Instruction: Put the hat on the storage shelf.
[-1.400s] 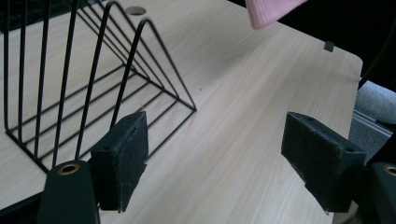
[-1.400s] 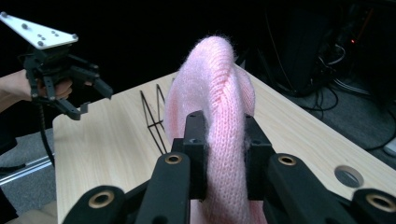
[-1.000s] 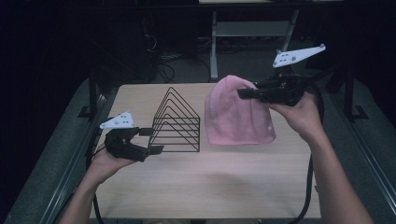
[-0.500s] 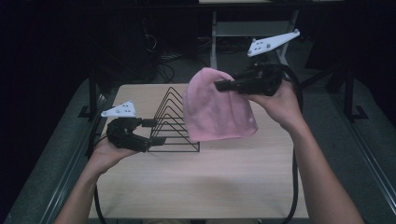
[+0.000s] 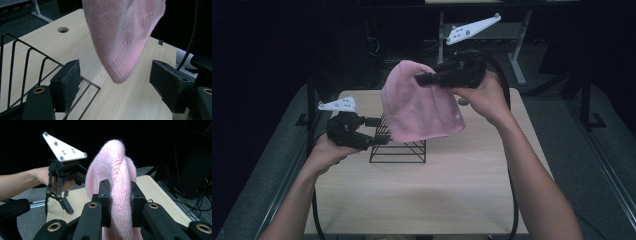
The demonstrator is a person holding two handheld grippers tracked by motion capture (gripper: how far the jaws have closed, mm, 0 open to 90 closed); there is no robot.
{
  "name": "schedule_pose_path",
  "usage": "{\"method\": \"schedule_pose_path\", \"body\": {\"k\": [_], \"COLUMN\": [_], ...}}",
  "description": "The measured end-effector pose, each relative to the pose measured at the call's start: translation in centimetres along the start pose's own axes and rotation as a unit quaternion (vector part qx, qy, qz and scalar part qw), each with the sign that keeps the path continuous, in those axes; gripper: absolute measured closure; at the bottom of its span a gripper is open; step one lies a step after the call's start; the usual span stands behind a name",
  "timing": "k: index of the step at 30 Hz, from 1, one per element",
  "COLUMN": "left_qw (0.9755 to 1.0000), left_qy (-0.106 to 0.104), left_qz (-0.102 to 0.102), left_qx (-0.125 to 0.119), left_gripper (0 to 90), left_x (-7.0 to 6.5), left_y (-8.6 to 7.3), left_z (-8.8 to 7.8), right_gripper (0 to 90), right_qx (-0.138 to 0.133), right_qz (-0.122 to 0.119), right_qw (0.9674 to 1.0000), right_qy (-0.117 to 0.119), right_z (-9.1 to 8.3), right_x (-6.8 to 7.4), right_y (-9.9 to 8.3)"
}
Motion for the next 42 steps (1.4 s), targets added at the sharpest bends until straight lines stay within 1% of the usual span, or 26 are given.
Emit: {"method": "schedule_pose_path", "body": {"k": [1,3,4,6,8,11,13,15,16,18,21,23,25,30,38,40,42], "left_qw": [1.0000,0.9999,0.9997,0.9993,0.9991,0.9991,0.9994,0.9996,0.9998,0.9999,0.9999,0.9998,0.9996,0.9988,0.9967,0.9964,0.9960], "left_qy": [-0.002,-0.012,-0.022,-0.031,-0.035,-0.034,-0.026,-0.018,-0.013,-0.004,0.010,0.017,0.029,0.045,0.061,0.062,0.066], "left_qz": [-0.001,-0.010,-0.013,-0.023,-0.025,-0.027,-0.024,-0.019,-0.016,-0.015,-0.013,-0.008,-0.001,0.008,0.011,0.009,0.011], "left_qx": [0.002,0.003,0.001,0.002,0.001,0.000,-0.001,-0.005,-0.003,-0.006,-0.002,0.001,0.005,0.018,0.052,0.056,0.059], "left_gripper": [26.7,31.3,33.4,40.4,49.0,62.3,72.5,79.6,81.3,82.4,82.7,82.7,82.8,82.8,82.7,82.7,82.7], "left_x": [0.1,0.3,0.4,0.6,0.9,1.3,1.8,2.3,2.6,3.1,3.9,4.2,4.7,5.7,6.9,7.1,7.3], "left_y": [0.0,0.1,0.2,0.3,0.3,0.3,0.4,0.5,0.5,0.7,0.9,1.0,1.1,1.0,-0.2,-0.4,-0.6], "left_z": [0.1,0.3,0.3,0.4,0.3,0.2,0.0,-0.2,-0.3,-0.4,-0.6,-0.7,-0.8,-0.6,0.6,0.8,1.1], "right_gripper": [76.3,76.3,76.3,76.4,76.3,76.5,76.6,76.7,76.8,76.8,76.9,76.9,77.0,77.0,76.9,77.0,76.9], "right_qx": [0.000,-0.001,-0.002,-0.005,-0.009,-0.010,-0.013,-0.014,-0.015,-0.016,-0.018,-0.018,-0.019,-0.021,-0.011,-0.011,-0.008], "right_qz": [0.000,-0.003,-0.004,-0.007,-0.006,-0.009,-0.010,-0.010,-0.009,-0.008,-0.006,-0.004,-0.002,0.003,0.020,0.023,0.024], "right_qw": [1.0000,1.0000,1.0000,0.9999,0.9999,0.9998,0.9998,0.9998,0.9998,0.9998,0.9998,0.9998,0.9998,0.9998,0.9997,0.9997,0.9997], "right_qy": [0.002,0.005,0.006,0.009,0.011,0.013,0.013,0.011,0.010,0.008,0.005,0.003,0.001,0.000,0.000,0.000,-0.001], "right_z": [0.2,0.7,0.8,1.2,1.5,1.9,2.1,2.2,2.2,2.3,2.4,2.5,2.7,3.1,4.6,4.8,5.0], "right_x": [0.0,0.0,0.0,-0.1,-0.1,-0.3,-0.5,-0.7,-0.8,-1.0,-1.5,-1.8,-2.1,-3.1,-4.7,-5.1,-5.4], "right_y": [0.2,0.6,0.7,1.1,1.4,1.7,1.9,2.0,2.1,2.2,2.3,2.3,2.2,2.0,0.6,0.3,0.0]}}
Point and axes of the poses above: each handheld gripper's, and its own axes: z roughly forward along the jaws, y roughly out of its top, x roughly to its left, the point moved 8 cm from there along z, roughly forward along the jaws, and after that the axes turned 9 degrees about y, right-handed, at the moved point
